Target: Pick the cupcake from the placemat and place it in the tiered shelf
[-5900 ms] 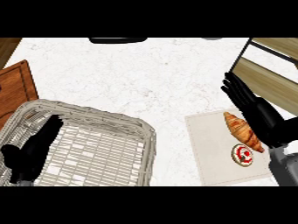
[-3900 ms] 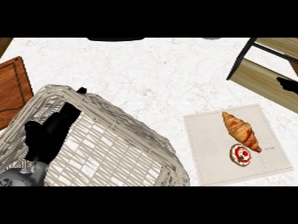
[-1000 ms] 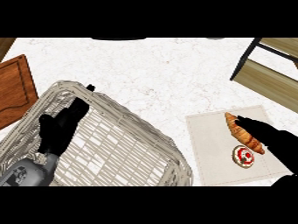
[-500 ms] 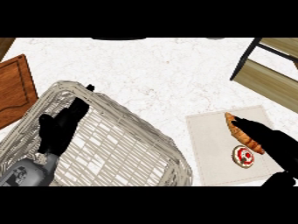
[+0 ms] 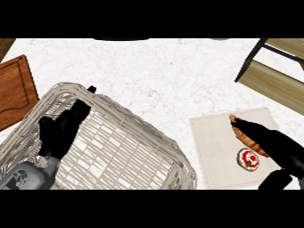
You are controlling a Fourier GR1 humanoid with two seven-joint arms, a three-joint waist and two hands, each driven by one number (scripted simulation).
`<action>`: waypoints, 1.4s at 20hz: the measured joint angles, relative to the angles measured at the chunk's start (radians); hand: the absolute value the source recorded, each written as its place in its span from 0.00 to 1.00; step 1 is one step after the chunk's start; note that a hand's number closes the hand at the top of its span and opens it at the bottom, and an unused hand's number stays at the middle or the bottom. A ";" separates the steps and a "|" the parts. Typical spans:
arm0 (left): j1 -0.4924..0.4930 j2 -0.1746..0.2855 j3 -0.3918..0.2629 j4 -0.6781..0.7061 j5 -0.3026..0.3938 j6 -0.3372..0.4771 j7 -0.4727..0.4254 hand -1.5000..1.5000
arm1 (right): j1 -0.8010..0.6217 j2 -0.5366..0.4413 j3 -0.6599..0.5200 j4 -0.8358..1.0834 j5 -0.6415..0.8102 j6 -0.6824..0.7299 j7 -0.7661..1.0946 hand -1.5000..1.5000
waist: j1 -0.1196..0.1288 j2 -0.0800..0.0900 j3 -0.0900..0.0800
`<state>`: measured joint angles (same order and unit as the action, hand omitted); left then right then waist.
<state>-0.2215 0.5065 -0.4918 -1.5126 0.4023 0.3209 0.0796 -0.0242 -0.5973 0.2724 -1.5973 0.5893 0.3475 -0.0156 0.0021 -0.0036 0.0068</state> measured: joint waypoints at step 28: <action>-0.024 -0.014 -0.009 -0.037 -0.025 0.011 0.050 0.50 | -0.386 0.554 -0.119 0.188 0.347 -0.505 0.939 1.00 | 0.037 0.009 -0.007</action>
<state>-0.2458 0.4927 -0.5005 -1.5496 0.3776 0.3317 0.1296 -0.4103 -0.0429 0.1532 -1.4098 0.9366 -0.1578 0.9232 0.0391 0.0058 -0.0003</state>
